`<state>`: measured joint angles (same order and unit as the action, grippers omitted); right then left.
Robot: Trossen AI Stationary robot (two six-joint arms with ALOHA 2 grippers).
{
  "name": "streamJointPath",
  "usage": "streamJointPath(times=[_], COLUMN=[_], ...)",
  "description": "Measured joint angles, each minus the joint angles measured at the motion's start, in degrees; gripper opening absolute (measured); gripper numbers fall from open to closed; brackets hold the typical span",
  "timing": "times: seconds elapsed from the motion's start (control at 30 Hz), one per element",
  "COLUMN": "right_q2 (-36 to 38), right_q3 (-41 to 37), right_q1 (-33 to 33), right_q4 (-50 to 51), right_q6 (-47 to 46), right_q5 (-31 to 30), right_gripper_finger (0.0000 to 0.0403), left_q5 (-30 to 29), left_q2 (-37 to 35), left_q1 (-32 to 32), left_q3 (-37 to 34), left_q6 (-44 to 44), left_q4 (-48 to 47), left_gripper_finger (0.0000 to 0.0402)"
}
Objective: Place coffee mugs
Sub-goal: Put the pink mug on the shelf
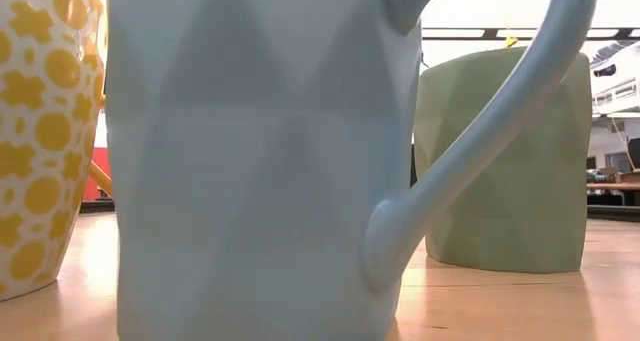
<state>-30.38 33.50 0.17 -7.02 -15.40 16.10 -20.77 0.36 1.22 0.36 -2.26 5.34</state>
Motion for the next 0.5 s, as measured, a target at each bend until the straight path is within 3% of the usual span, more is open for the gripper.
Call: streamJointPath(times=[0.3, 0.5], right_q2=[-14.58, -21.91], right_q3=[12.63, 16.42], right_q1=[6.48, 12.17], right_q4=[7.41, 11.8], right_q6=[-0.47, -7.55], right_q5=[-0.15, -2.62], right_gripper_finger=[0.0153, 0.0153], left_q5=[0.0, 0.0], left_q2=[0.0, 0.0], left_q1=[-0.01, 0.01], left_q3=[0.0, 0.0], left_q6=[-0.02, -0.02], left_q4=[0.0, 0.0], left_gripper_finger=[0.0029, 0.0029])
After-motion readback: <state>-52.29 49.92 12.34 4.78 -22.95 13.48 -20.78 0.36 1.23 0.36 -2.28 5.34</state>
